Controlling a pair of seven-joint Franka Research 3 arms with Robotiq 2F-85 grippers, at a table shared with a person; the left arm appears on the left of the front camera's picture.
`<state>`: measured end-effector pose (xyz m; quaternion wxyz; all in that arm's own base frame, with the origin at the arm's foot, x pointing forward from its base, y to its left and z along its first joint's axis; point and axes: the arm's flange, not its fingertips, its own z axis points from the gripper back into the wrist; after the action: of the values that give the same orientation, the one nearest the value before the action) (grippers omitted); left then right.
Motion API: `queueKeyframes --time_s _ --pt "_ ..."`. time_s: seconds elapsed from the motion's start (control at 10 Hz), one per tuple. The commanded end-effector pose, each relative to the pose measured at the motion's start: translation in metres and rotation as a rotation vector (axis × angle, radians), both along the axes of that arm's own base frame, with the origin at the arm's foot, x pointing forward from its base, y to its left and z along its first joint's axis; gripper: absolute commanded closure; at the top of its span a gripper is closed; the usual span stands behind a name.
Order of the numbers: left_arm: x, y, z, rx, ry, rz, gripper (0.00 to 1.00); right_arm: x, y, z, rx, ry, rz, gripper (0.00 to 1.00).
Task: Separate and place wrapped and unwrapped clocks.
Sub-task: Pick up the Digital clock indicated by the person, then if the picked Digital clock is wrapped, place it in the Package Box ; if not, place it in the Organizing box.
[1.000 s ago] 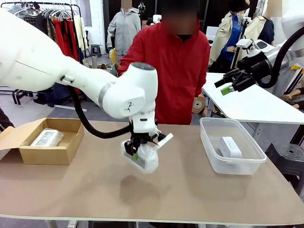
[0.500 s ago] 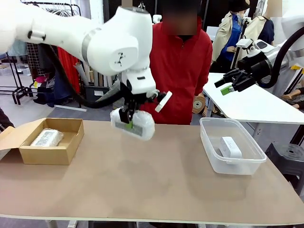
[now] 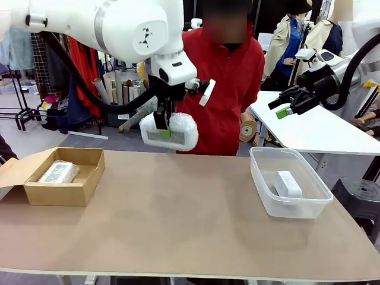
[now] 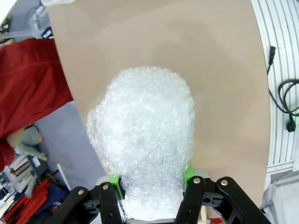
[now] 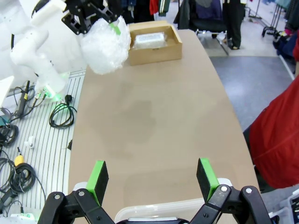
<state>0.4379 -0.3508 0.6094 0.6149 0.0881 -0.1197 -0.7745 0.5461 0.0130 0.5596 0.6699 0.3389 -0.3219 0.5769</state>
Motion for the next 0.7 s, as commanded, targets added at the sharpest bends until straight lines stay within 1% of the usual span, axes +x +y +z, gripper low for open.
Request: queueKeyframes --time_s 0.0,0.1,0.2,0.6 --pt "-0.0009 0.0013 0.0125 -0.040 -0.037 0.007 1.00 0.0023 0.0001 0.0047 0.001 0.000 -0.006 0.00" --pt "-0.0013 0.0038 0.0128 -0.035 -0.058 -0.001 1.00 0.0023 0.0001 0.0047 0.001 0.000 -0.006 0.00" --pt "0.0010 -0.0005 0.0093 -0.015 -0.018 0.000 1.00 0.0023 0.0001 0.0047 0.001 0.000 -0.006 0.00" --pt "0.0010 -0.0005 0.0093 -0.015 -0.018 0.000 1.00 0.0023 0.0001 0.0047 0.001 0.000 -0.006 0.00"
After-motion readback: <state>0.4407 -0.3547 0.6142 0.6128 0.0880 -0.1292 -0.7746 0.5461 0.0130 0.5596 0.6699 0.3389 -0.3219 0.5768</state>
